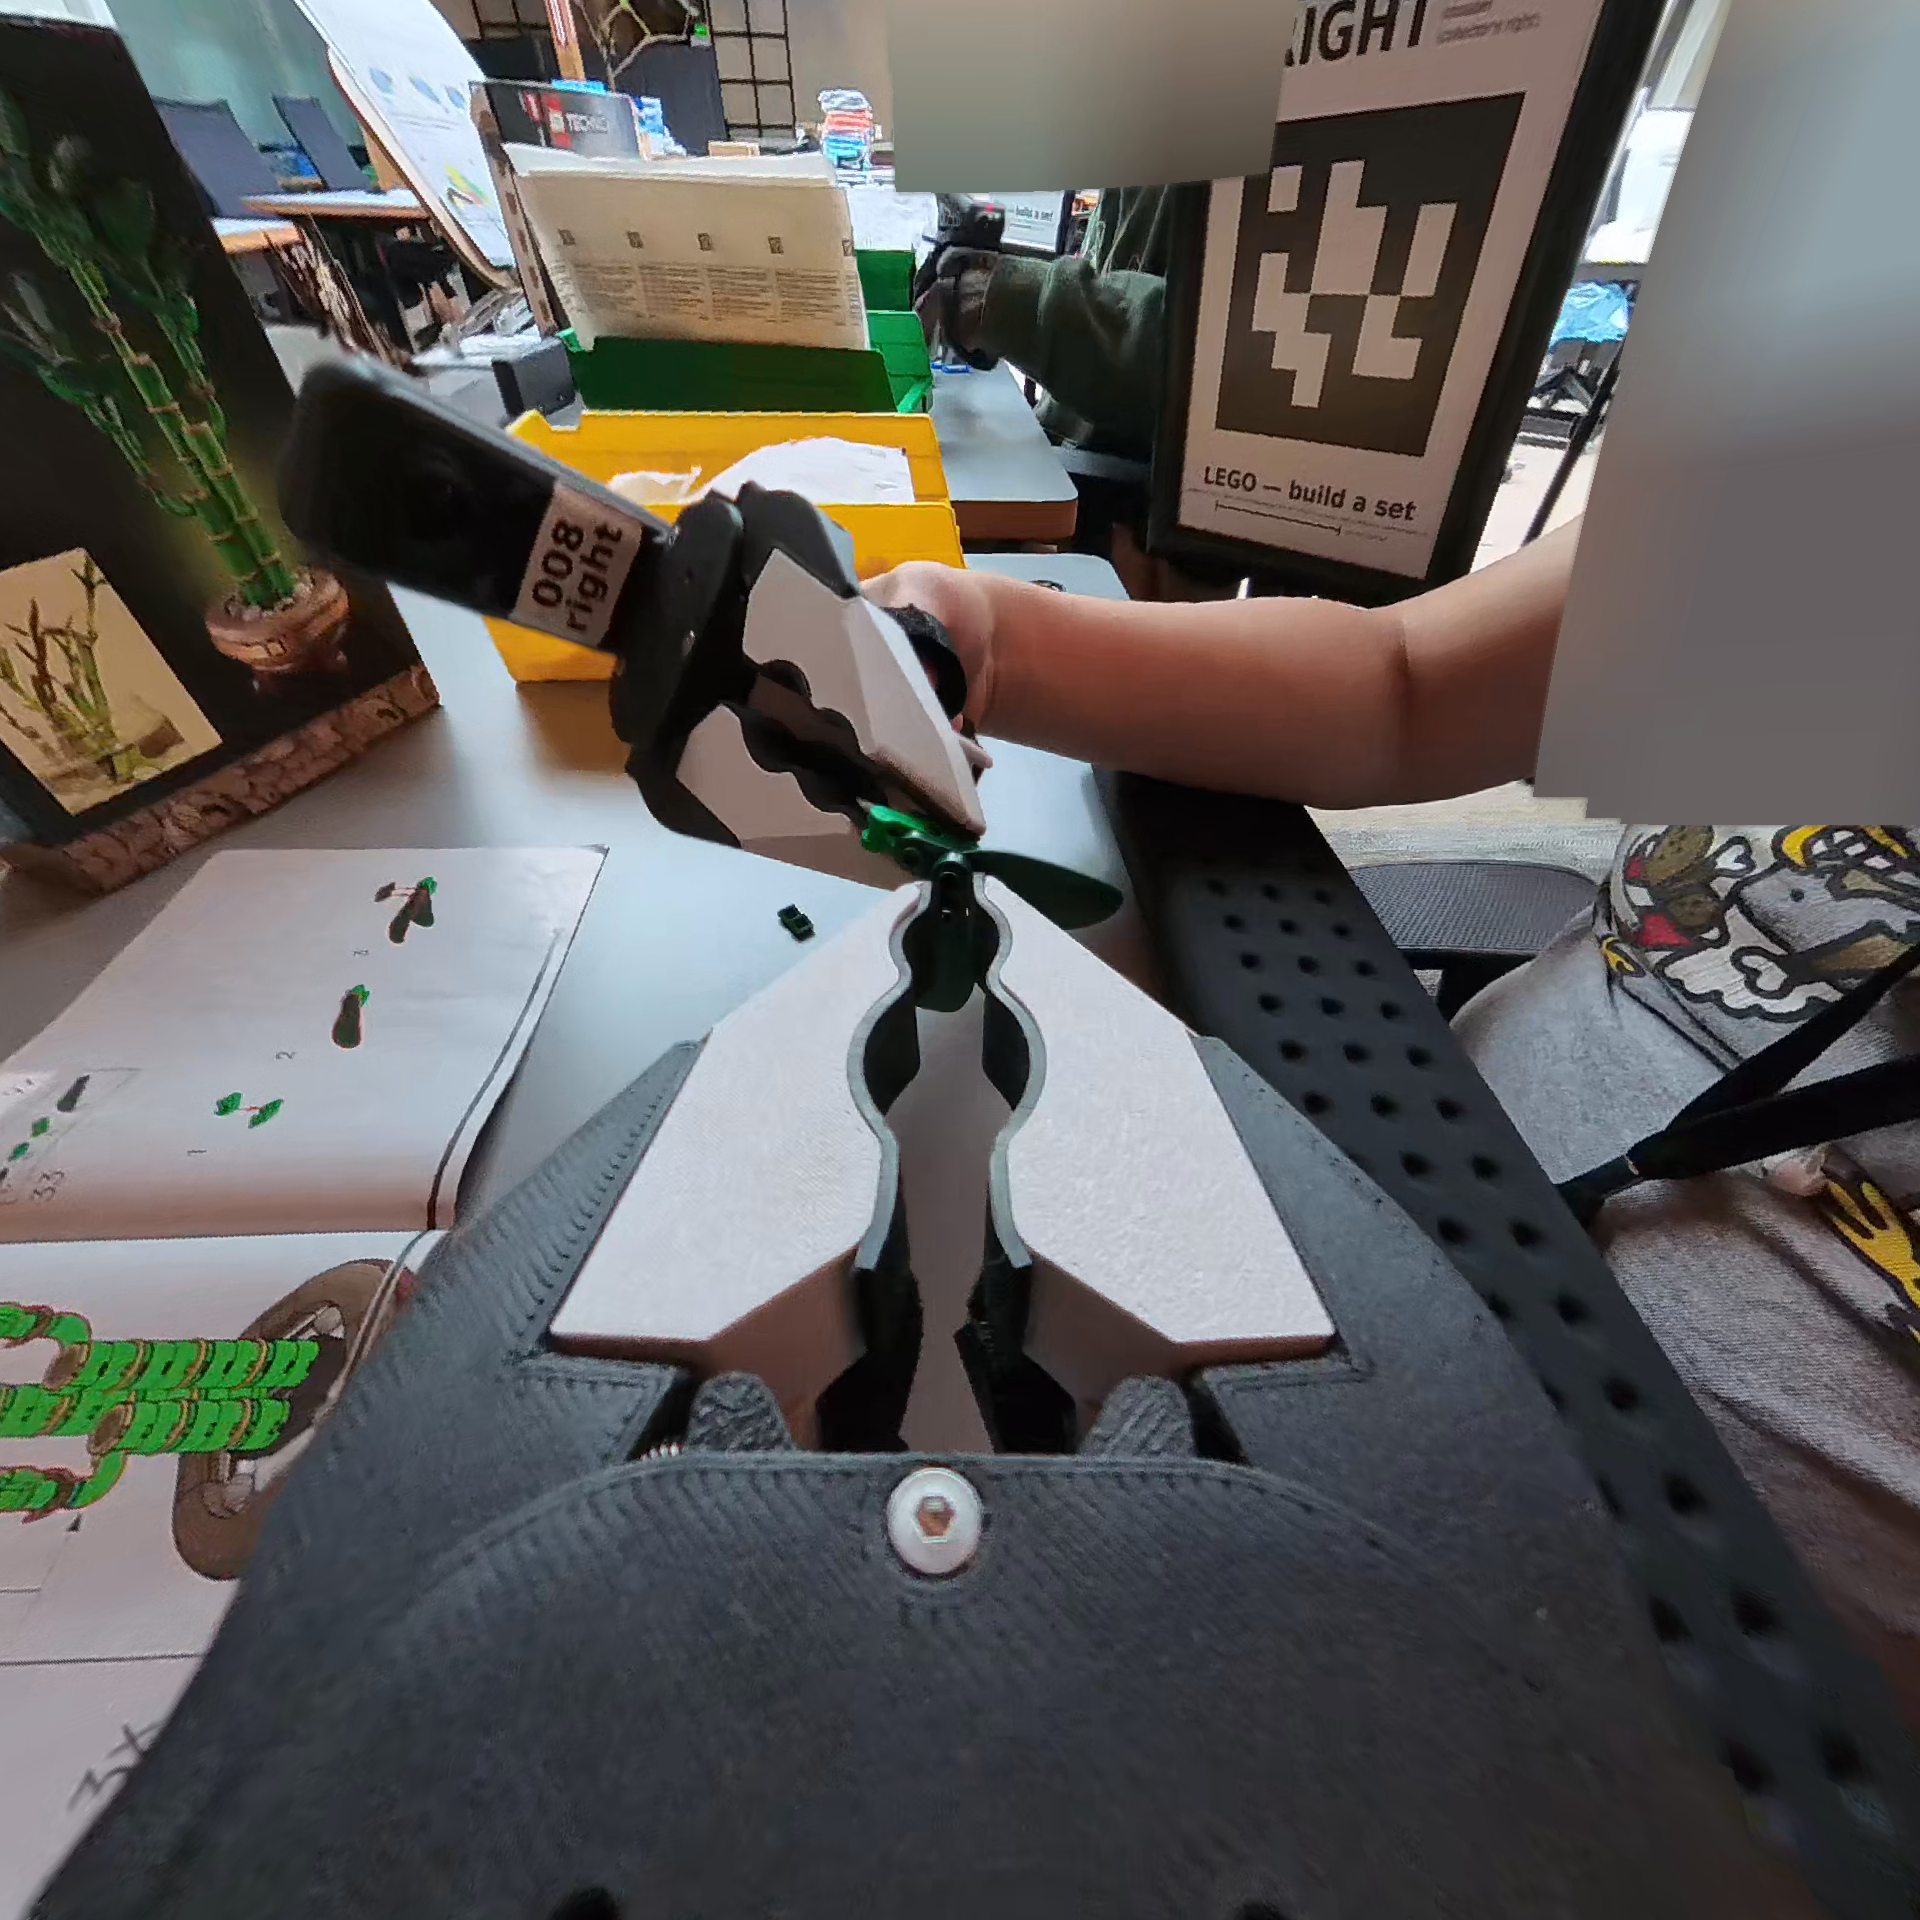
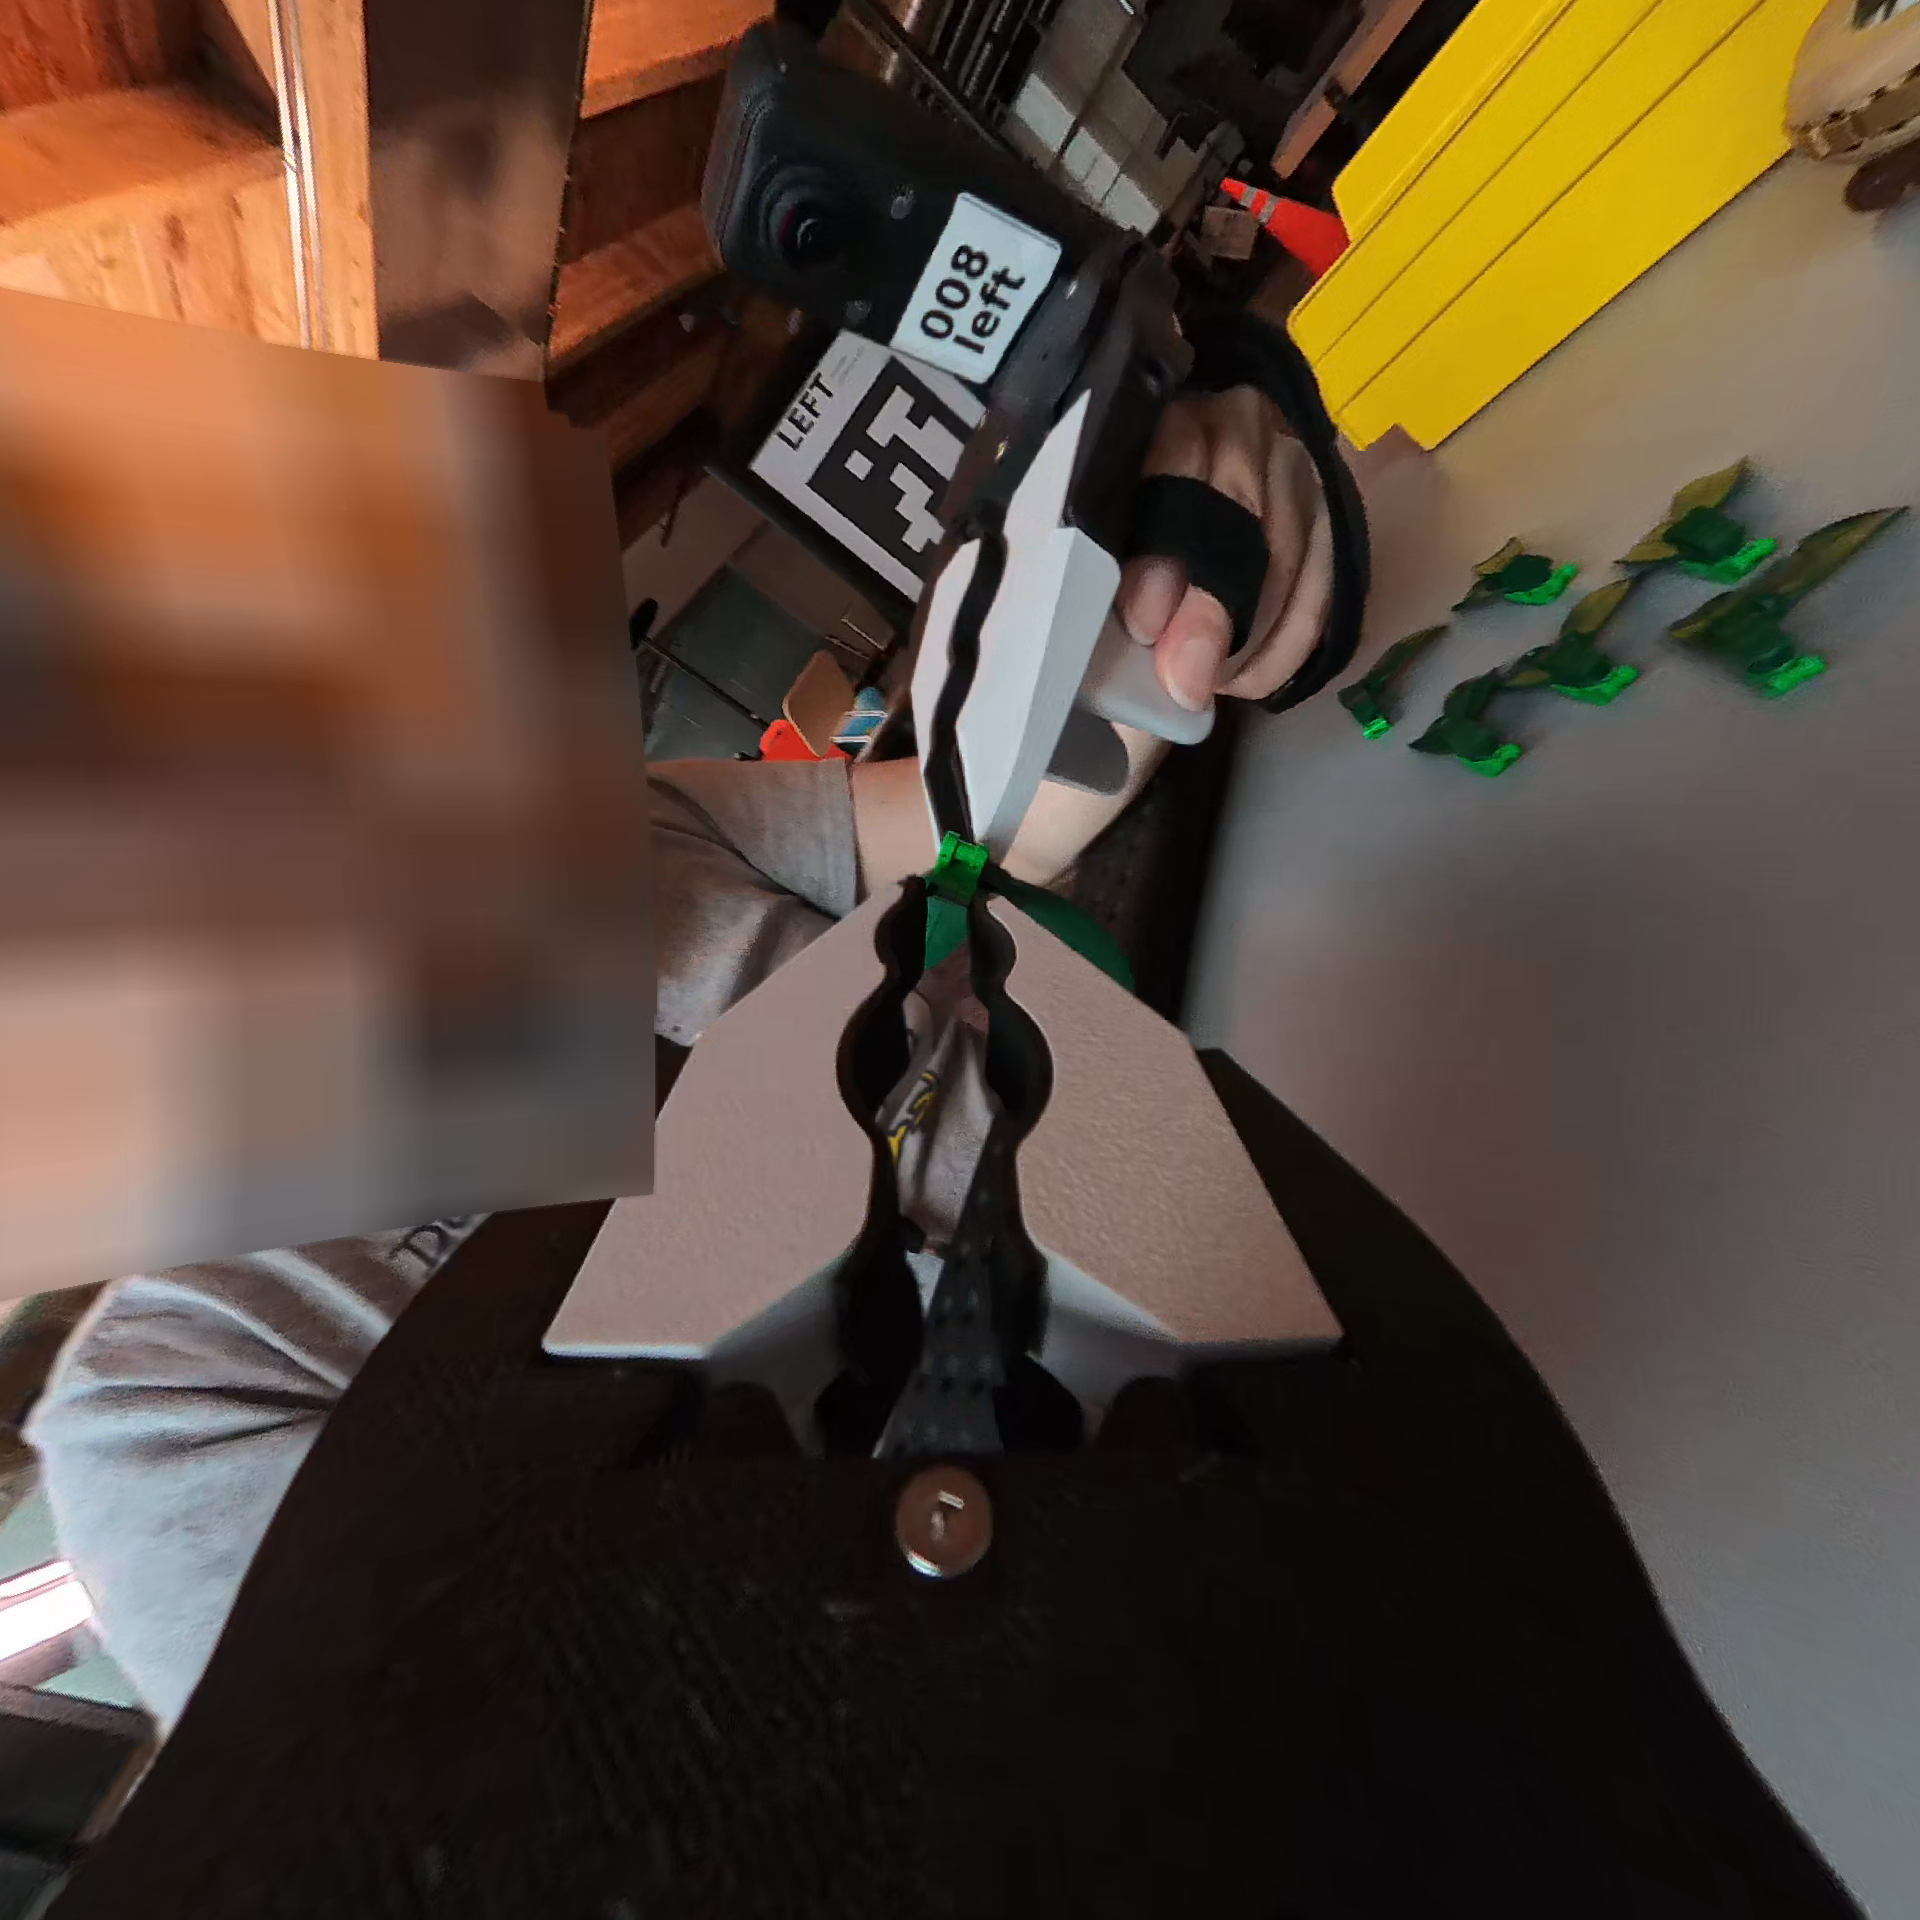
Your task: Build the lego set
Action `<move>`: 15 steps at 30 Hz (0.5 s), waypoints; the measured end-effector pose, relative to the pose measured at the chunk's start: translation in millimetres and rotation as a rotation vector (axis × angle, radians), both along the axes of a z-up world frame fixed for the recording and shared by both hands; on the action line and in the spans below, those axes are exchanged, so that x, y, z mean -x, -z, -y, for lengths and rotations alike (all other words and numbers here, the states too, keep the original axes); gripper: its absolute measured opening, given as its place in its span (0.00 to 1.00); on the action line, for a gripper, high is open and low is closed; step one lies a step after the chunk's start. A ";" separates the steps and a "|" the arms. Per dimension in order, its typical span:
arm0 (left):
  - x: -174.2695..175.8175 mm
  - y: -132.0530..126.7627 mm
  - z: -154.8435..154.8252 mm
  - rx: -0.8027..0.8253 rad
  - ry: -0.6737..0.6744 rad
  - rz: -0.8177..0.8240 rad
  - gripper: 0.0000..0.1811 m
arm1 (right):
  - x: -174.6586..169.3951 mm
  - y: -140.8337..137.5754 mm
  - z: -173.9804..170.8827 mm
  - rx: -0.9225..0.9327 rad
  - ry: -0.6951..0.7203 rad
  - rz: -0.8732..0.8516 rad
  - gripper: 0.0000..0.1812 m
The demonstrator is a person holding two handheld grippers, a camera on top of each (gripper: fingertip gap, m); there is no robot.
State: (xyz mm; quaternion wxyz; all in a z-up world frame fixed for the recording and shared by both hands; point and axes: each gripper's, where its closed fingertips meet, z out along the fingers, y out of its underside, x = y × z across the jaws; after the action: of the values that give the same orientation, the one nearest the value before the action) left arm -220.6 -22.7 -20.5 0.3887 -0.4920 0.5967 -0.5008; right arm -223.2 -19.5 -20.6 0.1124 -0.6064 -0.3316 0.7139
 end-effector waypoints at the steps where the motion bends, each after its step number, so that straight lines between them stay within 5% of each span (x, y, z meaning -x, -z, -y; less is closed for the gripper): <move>1: 0.1 0.6 -0.6 0.020 0.001 -0.007 0.02 | 0.2 0.4 -0.7 -0.036 0.011 0.006 0.03; 15: 2.9 8.6 -5.4 0.208 0.019 -0.084 0.02 | 3.3 9.1 -4.9 -0.430 0.115 0.116 0.03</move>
State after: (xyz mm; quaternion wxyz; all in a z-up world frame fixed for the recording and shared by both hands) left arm -223.5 -17.3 -29.2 0.3053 -0.5445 0.5621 -0.5426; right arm -226.5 -14.7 -29.6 0.2602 -0.6264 -0.4468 0.5833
